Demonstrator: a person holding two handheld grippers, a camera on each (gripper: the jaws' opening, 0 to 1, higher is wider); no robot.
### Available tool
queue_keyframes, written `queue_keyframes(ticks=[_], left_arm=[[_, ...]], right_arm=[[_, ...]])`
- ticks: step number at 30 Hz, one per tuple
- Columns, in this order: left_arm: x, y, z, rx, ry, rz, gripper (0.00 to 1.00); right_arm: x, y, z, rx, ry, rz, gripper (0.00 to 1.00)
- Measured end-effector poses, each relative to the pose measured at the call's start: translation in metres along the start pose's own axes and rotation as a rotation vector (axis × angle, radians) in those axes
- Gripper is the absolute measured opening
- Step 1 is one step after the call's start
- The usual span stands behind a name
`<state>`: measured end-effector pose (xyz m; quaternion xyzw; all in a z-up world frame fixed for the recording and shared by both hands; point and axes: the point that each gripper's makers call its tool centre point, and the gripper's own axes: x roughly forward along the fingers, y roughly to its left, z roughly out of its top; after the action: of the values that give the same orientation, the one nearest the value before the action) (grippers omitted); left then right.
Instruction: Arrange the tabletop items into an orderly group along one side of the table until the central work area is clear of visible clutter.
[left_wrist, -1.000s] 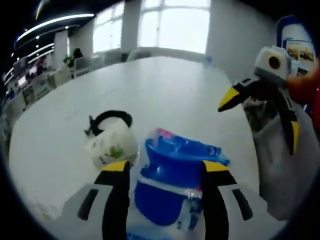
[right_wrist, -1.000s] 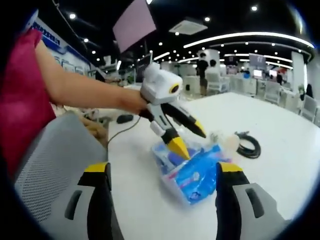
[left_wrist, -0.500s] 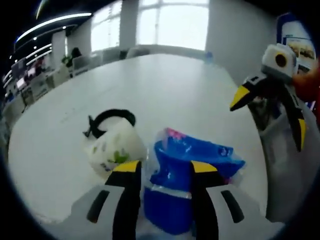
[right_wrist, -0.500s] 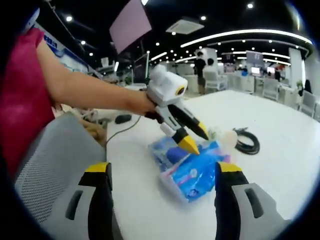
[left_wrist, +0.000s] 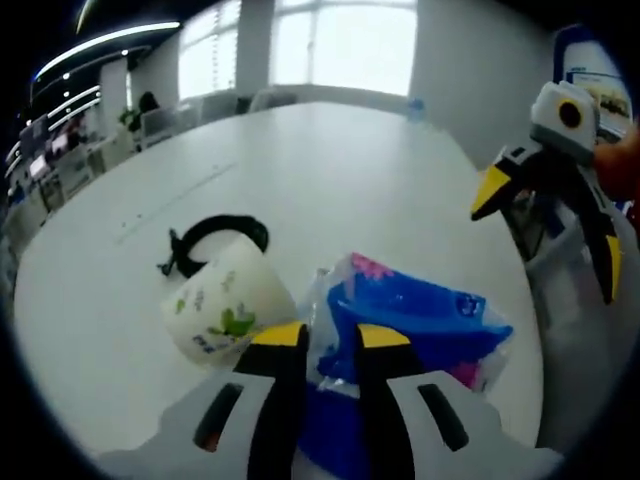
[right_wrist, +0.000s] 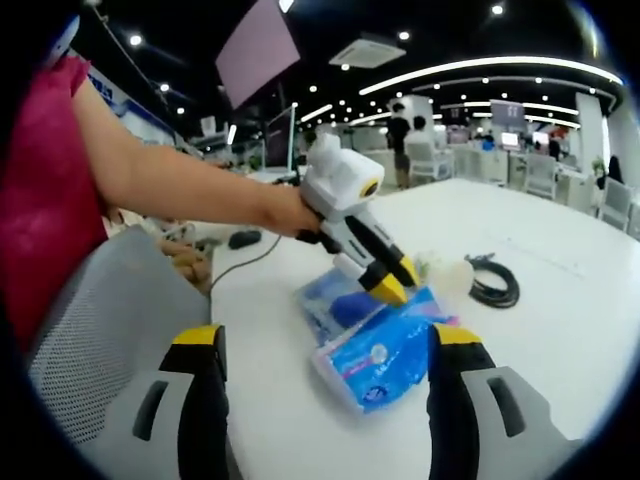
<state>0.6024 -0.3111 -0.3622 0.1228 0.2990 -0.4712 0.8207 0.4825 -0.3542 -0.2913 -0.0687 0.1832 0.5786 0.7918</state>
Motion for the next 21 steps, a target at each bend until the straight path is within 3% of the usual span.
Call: queue_keyframes(ticks=[10, 21], left_arm=[[-0.004, 0.001, -0.004, -0.009, 0.007, 0.021, 0.0], [-0.016, 0.009, -0.012, -0.118, -0.002, 0.129, 0.0]], right_arm=[[0.002, 0.0, 0.0, 0.002, -0.002, 0.001, 0.81], [0.006, -0.001, -0.003, -0.005, 0.014, 0.003, 0.8]])
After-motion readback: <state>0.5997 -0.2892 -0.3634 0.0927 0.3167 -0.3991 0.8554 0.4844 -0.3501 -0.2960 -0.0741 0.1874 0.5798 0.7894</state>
